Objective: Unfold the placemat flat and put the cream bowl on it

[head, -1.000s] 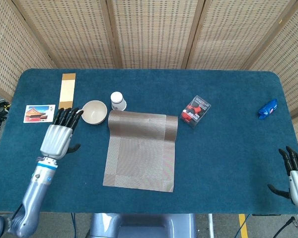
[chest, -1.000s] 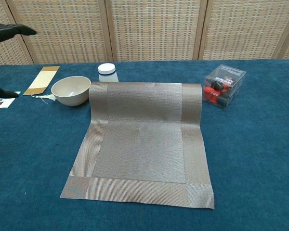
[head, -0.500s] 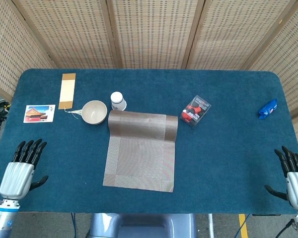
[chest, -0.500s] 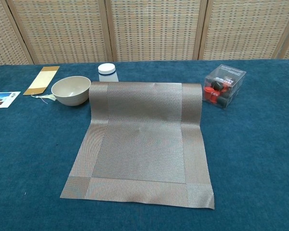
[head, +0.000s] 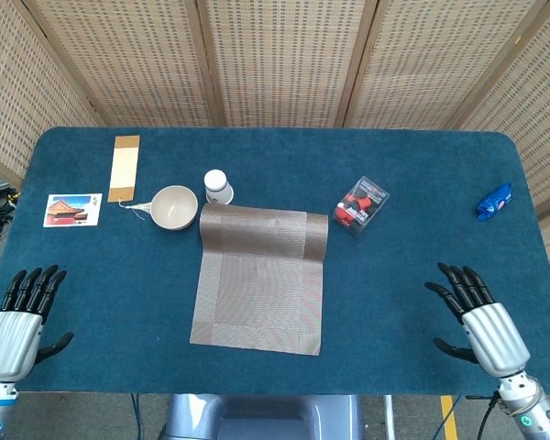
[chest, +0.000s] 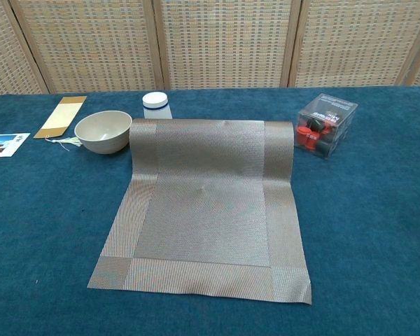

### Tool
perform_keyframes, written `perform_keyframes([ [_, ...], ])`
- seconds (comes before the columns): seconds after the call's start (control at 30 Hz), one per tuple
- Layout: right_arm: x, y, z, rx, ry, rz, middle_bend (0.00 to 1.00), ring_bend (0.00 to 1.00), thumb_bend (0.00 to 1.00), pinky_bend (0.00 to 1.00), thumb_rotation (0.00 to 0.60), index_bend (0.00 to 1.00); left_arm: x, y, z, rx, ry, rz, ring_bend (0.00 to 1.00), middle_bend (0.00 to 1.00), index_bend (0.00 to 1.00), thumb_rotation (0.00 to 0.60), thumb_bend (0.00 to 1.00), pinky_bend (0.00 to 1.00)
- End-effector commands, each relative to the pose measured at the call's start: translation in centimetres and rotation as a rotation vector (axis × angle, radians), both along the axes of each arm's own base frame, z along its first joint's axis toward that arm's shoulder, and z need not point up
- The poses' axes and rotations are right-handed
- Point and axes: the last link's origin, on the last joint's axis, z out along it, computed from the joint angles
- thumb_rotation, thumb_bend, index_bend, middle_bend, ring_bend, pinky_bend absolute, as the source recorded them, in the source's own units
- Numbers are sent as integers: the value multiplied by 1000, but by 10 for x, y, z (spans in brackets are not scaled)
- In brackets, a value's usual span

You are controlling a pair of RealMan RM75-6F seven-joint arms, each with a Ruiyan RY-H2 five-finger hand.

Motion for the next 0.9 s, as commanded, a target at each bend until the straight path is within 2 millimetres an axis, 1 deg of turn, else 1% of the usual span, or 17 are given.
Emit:
perform_keyframes([
  [0.03, 21, -12, -19, 99, -16, 64, 0, 0, 68, 0, 600, 256, -1, 1, 0, 3, -3, 3, 0, 0, 0, 600, 148, 0],
  [0.1, 27, -17, -28, 146, -22, 82, 0, 0, 80, 0, 600, 288, -2, 1, 1, 4, -4, 4, 0, 0, 0, 600, 148, 0],
  [0.2, 38, -19, -43, 224, -43, 121, 0, 0, 117, 0, 600, 320, -4, 2, 0, 2, -2, 7, 0, 0, 0, 600, 147, 0],
  [0.37, 50, -21, -65, 299, -90, 141, 0, 0, 132, 0, 600, 311, -5, 3, -1, 0, 7, 9, 0, 0, 0, 600, 149, 0],
  [0.5, 58, -24, -83, 336, -87, 142, 0, 0, 133, 0, 600, 253, -5, 3, -1, 1, 18, 4, 0, 0, 0, 600, 149, 0],
  [0.7, 64, -24, -107, 368, -65, 132, 0, 0, 132, 0, 600, 155, -7, 4, -2, -1, 19, 11, 0, 0, 0, 600, 150, 0],
  [0.9, 68, -31, -126, 381, -61, 108, 0, 0, 98, 0, 600, 108, -11, 7, -3, -12, 32, 27, 0, 0, 0, 600, 149, 0],
])
